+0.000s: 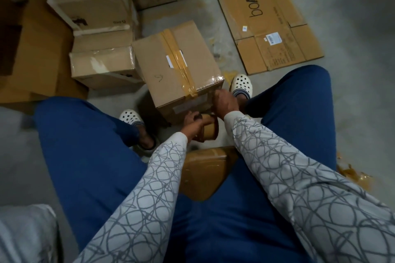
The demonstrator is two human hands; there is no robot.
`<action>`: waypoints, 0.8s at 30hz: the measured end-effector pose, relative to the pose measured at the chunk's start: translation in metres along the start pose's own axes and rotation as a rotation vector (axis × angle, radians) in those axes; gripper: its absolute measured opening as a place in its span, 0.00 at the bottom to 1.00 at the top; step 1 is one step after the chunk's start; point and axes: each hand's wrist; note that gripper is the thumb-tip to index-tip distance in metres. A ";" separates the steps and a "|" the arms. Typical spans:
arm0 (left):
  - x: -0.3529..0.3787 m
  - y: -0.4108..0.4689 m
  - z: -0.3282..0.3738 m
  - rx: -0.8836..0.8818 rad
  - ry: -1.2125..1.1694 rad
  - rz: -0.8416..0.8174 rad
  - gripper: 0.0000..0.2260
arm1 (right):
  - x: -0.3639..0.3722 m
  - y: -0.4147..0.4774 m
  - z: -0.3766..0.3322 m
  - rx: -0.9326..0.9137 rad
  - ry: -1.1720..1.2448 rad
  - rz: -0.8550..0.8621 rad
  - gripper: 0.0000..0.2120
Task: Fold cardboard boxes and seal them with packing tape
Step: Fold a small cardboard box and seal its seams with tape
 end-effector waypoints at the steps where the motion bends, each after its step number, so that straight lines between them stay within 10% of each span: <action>1: -0.002 -0.002 0.006 -0.064 -0.085 0.029 0.42 | -0.001 -0.001 0.000 0.084 0.036 0.026 0.09; 9: 0.020 -0.026 0.039 0.206 0.196 0.143 0.31 | -0.008 -0.018 -0.011 0.649 0.503 0.030 0.15; 13: 0.002 -0.007 0.039 0.626 0.642 0.702 0.20 | -0.020 -0.017 -0.011 0.796 0.617 0.196 0.19; 19: -0.031 0.082 0.044 0.967 1.231 0.377 0.29 | -0.027 -0.007 -0.017 0.812 0.752 0.330 0.18; 24: -0.050 0.090 0.026 1.181 1.423 0.428 0.30 | -0.020 0.000 -0.022 0.844 0.822 0.339 0.19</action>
Point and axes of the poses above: each hand's wrist, its own y-axis towards the middle knuckle, its own x-axis out of the palm, z = x × y, and after that the axes turned 12 degrees about z, right-handed
